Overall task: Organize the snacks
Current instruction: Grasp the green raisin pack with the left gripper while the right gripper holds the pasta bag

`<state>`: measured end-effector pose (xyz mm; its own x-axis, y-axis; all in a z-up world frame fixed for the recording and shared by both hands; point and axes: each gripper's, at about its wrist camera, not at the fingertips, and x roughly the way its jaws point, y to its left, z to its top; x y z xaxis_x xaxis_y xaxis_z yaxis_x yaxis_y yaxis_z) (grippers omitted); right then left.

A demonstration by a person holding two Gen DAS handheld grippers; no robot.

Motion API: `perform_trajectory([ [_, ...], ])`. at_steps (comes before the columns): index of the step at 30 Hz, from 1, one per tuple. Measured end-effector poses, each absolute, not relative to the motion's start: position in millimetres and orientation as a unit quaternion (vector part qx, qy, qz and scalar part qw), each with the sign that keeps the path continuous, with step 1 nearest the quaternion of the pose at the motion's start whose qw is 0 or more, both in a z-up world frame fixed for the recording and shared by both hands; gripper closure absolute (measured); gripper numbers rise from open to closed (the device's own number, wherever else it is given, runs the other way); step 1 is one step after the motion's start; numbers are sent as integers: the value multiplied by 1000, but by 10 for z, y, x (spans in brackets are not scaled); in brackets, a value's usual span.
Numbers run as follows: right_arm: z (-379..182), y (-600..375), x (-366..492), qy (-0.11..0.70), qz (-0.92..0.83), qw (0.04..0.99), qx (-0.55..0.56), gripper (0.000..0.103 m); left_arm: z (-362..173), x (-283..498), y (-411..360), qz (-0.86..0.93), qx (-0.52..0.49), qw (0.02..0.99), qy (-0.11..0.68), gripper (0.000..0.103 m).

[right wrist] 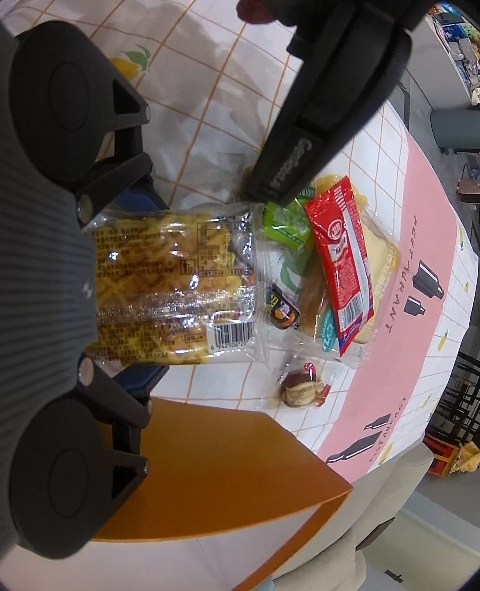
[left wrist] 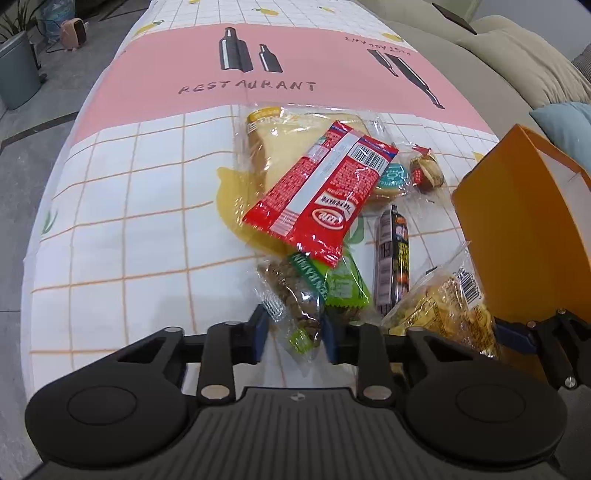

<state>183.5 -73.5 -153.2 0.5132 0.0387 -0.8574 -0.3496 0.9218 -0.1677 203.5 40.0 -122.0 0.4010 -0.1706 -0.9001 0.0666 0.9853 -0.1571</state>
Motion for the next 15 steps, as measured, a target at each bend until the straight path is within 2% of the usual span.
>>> perform_trajectory([
  [6, -1422, -796, 1704, 488, 131, 854, -120, 26, -1099, 1759, 502, -56, -47, 831, 551, 74],
  [15, -1025, -938, 1416, 468, 152, 870, -32, 27, -628, 1320, 622, -47, -74, 848, 522, 74],
])
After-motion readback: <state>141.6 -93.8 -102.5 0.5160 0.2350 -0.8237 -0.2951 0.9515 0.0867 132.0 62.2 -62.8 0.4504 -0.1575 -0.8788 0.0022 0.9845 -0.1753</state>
